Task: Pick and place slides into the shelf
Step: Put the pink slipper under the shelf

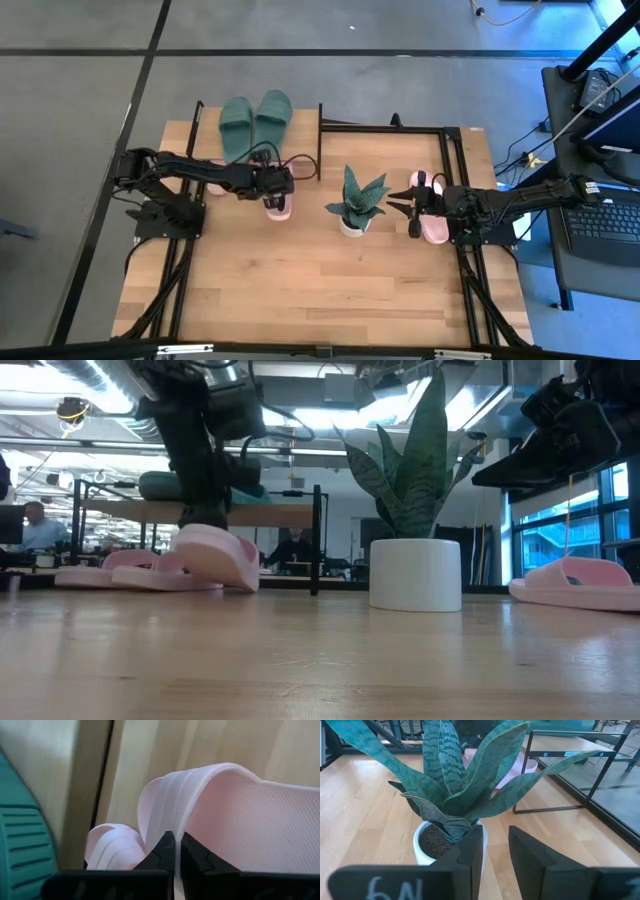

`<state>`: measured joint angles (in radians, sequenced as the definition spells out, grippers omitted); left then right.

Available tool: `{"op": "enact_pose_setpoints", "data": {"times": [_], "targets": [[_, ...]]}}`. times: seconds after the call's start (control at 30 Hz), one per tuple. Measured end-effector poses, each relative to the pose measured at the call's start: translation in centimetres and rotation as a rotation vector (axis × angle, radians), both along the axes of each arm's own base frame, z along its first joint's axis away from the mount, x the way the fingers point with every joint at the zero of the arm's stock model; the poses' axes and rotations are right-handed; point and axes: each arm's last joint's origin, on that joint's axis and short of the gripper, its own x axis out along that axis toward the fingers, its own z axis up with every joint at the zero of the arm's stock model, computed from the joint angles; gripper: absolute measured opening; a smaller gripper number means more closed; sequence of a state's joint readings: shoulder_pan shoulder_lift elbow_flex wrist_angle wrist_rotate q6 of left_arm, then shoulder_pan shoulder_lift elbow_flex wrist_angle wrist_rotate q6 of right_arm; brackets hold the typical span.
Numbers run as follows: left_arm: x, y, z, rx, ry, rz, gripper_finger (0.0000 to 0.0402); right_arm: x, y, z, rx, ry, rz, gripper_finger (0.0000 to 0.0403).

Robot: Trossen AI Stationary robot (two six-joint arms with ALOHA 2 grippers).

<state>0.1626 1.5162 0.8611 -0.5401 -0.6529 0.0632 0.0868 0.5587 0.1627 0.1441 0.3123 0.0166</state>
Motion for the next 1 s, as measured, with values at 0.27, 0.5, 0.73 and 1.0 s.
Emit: {"op": "enact_pose_setpoints", "data": {"times": [0.27, 0.5, 0.73, 1.0], "targets": [[-0.5, 1.5, -0.3, -0.005, 0.007, 0.037, 0.0001, 0.0, 0.0, 0.0, 0.0, 0.0, 0.0, 0.0095], [-0.8, 2.2, -0.3, -0.001, 0.021, 0.063, 0.0001, 0.0, 0.0, 0.0, 0.002, -0.001, 0.0, 0.0095], [-1.2, 2.5, -0.4, -0.002, 0.048, 0.08, 0.0001, 0.0, 0.0, 0.0, 0.004, -0.001, -0.001, 0.0095], [-0.8, 2.0, -0.4, 0.024, 0.05, 0.033, 0.0012, 0.0, 0.0, 0.0, 0.004, -0.001, -0.001, 0.0095]]}}
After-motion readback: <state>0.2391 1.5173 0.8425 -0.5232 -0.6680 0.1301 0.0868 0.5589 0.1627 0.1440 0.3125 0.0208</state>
